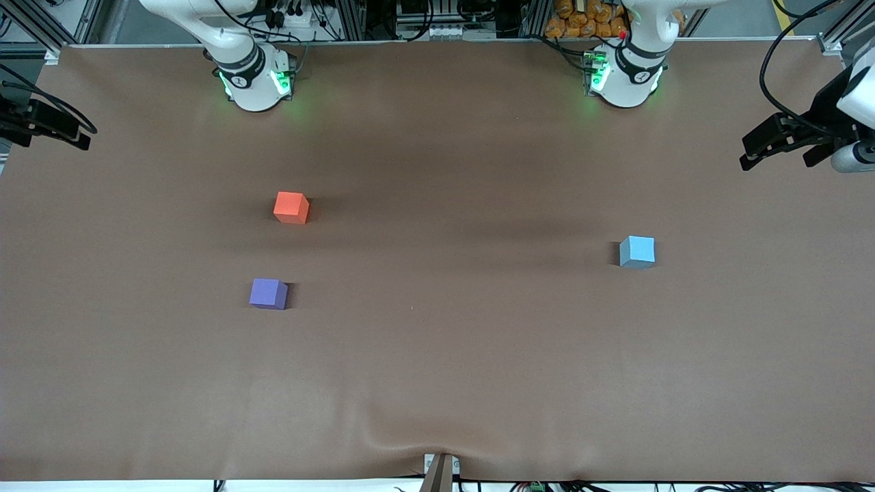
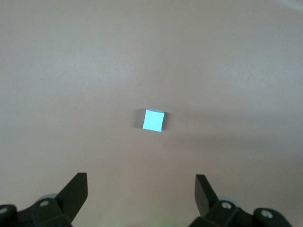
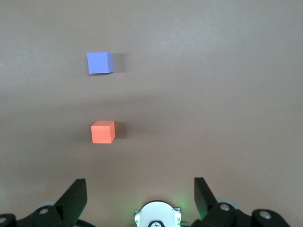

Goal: Place blue block between orange and purple blocks

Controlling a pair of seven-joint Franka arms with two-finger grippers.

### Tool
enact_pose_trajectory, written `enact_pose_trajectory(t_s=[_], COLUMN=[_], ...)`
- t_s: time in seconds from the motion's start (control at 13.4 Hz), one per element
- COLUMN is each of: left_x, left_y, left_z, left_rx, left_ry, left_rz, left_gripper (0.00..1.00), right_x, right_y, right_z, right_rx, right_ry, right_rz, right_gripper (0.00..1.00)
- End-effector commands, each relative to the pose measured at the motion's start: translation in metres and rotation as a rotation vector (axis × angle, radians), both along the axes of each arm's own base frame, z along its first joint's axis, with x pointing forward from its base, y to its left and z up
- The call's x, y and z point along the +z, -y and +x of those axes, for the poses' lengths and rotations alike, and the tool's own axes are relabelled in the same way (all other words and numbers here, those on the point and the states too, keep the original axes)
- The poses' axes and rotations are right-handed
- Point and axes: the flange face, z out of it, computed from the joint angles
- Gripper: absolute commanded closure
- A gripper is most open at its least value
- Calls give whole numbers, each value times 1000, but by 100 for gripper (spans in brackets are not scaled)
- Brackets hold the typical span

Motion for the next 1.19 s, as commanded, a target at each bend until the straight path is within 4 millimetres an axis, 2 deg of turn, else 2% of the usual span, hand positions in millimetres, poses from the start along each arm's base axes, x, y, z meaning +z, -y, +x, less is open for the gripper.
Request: enact_pose_trajectory(t_s=[0.0, 0.3, 0.52, 0.82, 1.12], left_x=[4, 5, -2, -4, -6], left_y=[-2, -4, -3, -3, -3], left_z=[0, 2, 6, 6, 6], left_rx=[-7, -2, -3, -5, -6], left_ry=[1, 4, -10, -15, -19], left_rz=[-15, -12, -12, -11, -11], left_gripper=[0, 0, 0, 0, 0], right_x=[8, 10, 6, 2, 3], right_y=[-1, 0, -9, -3, -5], right_z=[-6, -5, -2, 0, 2], right_rx=[-16, -13, 1, -9, -4], right_ry=[9, 20, 18, 14, 25], right_rz=[-29, -27, -23, -28, -28], right_gripper=[0, 0, 0, 0, 0])
